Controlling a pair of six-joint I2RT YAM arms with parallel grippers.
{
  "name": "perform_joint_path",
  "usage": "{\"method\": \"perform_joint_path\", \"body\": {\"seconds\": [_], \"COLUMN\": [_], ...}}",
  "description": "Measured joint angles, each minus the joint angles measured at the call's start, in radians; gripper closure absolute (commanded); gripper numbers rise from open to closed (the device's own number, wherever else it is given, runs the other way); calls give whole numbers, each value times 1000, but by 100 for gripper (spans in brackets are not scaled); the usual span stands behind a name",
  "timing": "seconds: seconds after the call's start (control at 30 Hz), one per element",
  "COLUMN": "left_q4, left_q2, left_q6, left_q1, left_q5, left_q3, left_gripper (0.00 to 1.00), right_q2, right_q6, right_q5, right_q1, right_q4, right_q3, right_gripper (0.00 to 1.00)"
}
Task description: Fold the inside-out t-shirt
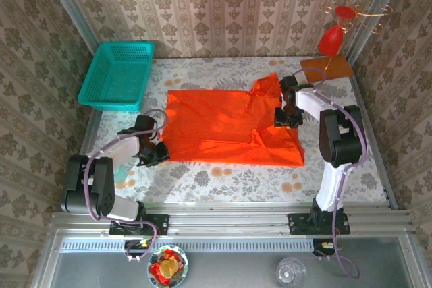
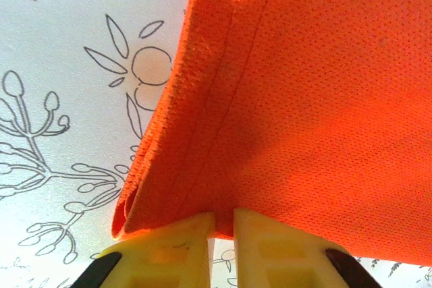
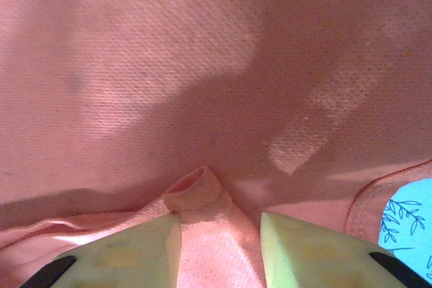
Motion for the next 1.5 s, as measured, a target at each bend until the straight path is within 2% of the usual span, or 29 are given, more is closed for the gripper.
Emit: {"method": "perform_joint_path", "body": {"seconds": [0.13, 0.33, 0.73, 0.83, 1.0, 1.1, 1.27, 1.4, 1.5], "left_q4": [-3, -6, -10, -11, -22, -46, -98, -113, -108], "left_q2": [-1, -2, -2, -3, -8, -21, -61, -91, -94], "left_q6": [0, 0, -1, -1, -1, -1, -1, -1, -1], "left_q1": [0, 0, 0, 0, -1, -6, -15, -25, -33], "left_q5": [-3, -8, -14, -14, -22, -34, -37, -36, -34], "left_q3": [0, 0, 0, 0, 0, 0, 26, 79, 111], "left_gripper": [83, 83, 84, 84, 84, 83, 80, 81, 81], "right_q2": [10, 9, -8, 3, 14, 14, -40, -158, -235], "right_q6": [-14, -15, -7, -6, 8, 23, 56, 101, 161], "right_q5": [3, 15, 64, 76, 88, 95, 93, -8, -161], "right_q1": [0, 0, -35, -37, -36, -36, -31, -13, 9], "right_q4": [-1, -2, -8, -23, -42, -58, -75, -49, 23], "right_q3": [2, 13, 14, 21, 35, 55, 53, -6, -95], "right_gripper": [76, 99, 100, 95, 81, 65, 58, 57, 55]}}
